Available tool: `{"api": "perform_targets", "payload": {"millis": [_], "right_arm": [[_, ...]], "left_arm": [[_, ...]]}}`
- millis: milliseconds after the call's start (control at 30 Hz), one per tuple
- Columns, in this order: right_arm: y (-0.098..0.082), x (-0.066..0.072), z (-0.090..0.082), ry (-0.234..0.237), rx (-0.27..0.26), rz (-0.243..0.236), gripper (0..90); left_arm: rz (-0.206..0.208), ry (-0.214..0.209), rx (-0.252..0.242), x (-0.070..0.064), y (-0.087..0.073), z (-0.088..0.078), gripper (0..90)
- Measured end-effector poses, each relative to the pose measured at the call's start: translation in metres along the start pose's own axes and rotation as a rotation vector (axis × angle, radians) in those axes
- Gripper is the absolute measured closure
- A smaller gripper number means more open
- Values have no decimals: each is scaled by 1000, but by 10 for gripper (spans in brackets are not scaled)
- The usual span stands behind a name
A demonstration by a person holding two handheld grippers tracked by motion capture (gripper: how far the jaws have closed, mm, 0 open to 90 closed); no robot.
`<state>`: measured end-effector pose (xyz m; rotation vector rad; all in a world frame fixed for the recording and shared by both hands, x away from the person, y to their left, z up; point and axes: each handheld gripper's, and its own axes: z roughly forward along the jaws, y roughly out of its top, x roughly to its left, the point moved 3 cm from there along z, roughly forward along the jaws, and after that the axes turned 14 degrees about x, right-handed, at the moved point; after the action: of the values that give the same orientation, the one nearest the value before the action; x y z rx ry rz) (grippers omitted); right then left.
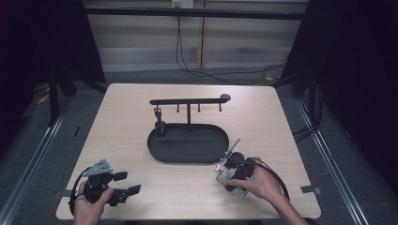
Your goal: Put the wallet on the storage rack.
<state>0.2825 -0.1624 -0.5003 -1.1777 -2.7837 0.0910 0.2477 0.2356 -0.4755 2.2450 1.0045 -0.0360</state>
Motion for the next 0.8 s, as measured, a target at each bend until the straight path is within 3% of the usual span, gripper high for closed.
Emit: {"api": "perform_targets", "payload": {"millis": [367, 800], "right_arm": [[2, 3, 0, -43, 16, -3, 289], [1, 0, -6, -16, 32, 14, 339]], "left_arm": [[-2, 0, -3, 0, 0, 0, 206], [-5, 2, -4, 1, 0, 0, 206]]}}
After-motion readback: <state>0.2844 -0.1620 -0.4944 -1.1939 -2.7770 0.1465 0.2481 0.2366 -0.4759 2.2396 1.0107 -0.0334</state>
